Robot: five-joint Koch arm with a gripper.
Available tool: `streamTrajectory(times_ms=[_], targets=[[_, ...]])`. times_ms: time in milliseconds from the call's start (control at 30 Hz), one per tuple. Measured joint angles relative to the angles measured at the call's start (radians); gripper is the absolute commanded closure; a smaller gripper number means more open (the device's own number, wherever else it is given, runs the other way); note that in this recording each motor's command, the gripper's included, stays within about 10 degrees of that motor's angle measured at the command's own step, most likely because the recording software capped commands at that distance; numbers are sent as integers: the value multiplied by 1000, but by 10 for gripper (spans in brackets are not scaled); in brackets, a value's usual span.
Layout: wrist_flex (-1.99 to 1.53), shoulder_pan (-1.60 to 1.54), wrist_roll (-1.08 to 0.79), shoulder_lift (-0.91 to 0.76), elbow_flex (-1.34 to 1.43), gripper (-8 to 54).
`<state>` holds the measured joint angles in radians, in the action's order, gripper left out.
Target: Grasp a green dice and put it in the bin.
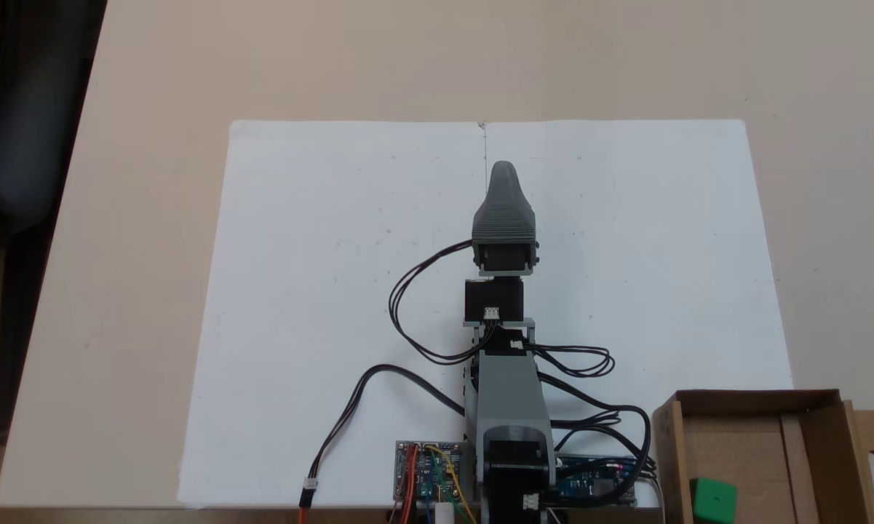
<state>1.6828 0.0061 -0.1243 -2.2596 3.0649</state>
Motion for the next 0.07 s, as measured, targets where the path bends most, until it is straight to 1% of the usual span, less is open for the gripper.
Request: streamTrajectory(times_ms=[67], targets=[[-12,0,51,0,0,59]])
